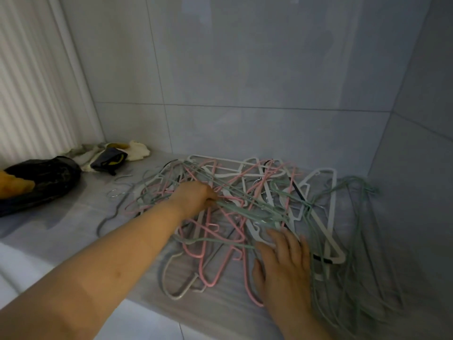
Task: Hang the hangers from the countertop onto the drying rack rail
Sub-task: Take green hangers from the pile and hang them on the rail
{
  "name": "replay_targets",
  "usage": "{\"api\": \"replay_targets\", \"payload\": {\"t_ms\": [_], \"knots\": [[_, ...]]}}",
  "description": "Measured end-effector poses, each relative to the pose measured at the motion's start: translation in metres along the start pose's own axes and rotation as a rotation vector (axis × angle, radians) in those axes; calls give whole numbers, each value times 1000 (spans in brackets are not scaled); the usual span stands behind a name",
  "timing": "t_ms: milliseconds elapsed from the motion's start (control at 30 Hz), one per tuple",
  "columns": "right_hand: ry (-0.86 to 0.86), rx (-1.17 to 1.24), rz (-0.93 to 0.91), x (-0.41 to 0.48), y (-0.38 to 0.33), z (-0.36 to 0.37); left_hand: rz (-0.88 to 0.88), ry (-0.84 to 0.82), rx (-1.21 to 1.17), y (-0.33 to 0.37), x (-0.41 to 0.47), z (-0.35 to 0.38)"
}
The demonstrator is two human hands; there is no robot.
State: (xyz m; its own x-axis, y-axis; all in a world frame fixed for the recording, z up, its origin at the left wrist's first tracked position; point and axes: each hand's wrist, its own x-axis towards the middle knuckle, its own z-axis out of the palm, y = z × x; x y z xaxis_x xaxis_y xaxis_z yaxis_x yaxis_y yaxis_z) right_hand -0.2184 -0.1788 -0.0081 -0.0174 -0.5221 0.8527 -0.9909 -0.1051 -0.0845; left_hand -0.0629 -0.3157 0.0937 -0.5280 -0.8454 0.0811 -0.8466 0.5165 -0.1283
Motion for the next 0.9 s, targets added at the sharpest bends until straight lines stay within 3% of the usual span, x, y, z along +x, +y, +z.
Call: {"api": "replay_targets", "payload": {"t_ms": [100,233,367,467,533,633,733,900], "knots": [[-16,-83,-134,5,-1,1,13,-52,-24,3,-9,1],[-269,-118,-151,27,9,4,-65,-1,-182,1,-23,11],[-362,-85,-195,36,23,4,-144,171,-394,-11,-56,27],[-340,-45,-194,35,29,3,-340,352,-516,-40,-88,40],[-334,-17,-190,35,31,3,-576,304,-601,-60,-106,47],[-310,6,-190,34,36,4,-752,224,-817,-75,-122,54],[-298,2,-177,33,37,7,-748,232,-911,-68,-134,55],[-215,35,-159,29,37,6,-640,62,-933,-42,-152,50]]}}
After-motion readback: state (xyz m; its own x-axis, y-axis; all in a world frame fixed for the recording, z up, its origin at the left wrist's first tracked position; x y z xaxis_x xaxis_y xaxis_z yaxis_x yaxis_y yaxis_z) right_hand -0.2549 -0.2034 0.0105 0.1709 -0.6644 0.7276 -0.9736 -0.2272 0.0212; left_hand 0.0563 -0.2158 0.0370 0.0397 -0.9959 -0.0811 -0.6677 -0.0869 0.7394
